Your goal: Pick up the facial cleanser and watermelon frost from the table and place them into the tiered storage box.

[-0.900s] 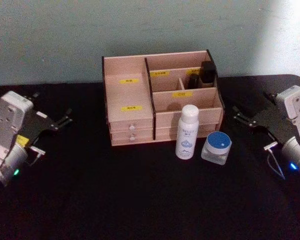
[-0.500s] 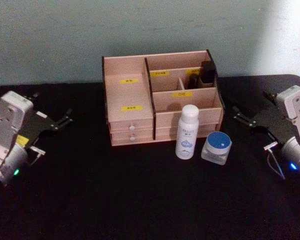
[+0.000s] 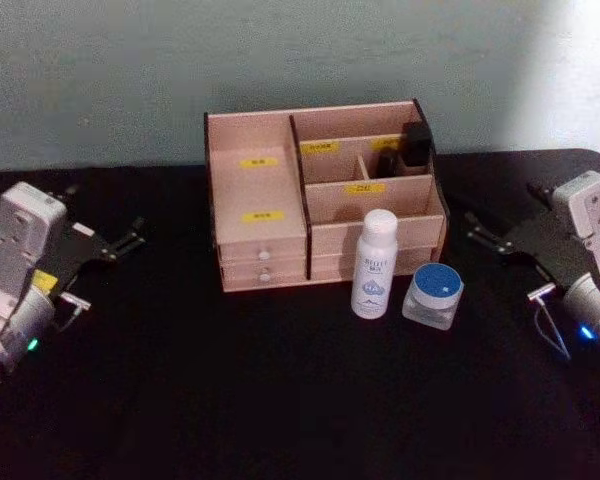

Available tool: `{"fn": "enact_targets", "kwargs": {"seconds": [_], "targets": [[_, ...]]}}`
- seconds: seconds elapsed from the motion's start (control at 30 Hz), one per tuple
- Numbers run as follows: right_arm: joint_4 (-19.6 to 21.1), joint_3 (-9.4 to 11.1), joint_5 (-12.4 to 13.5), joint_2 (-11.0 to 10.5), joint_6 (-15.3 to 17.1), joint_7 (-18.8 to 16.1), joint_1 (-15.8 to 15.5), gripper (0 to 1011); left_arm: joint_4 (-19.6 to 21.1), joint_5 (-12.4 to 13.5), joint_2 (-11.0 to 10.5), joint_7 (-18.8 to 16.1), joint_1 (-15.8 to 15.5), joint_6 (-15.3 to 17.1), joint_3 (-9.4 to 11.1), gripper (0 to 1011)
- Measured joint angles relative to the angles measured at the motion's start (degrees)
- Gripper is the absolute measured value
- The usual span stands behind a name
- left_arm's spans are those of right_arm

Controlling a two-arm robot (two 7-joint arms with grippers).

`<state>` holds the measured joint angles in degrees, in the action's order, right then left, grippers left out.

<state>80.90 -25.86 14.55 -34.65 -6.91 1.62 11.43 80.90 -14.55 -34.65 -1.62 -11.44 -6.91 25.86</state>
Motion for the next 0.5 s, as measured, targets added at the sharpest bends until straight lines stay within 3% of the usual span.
{"fn": "enact_targets", "kwargs": {"seconds": [0.5], "targets": [[0.01, 0.23, -0.16, 0.09, -0.03, -0.06, -0.10, 1003, 0.00, 0.00, 0.00, 0.00, 0.00, 0.00, 0.00, 1001]]}}
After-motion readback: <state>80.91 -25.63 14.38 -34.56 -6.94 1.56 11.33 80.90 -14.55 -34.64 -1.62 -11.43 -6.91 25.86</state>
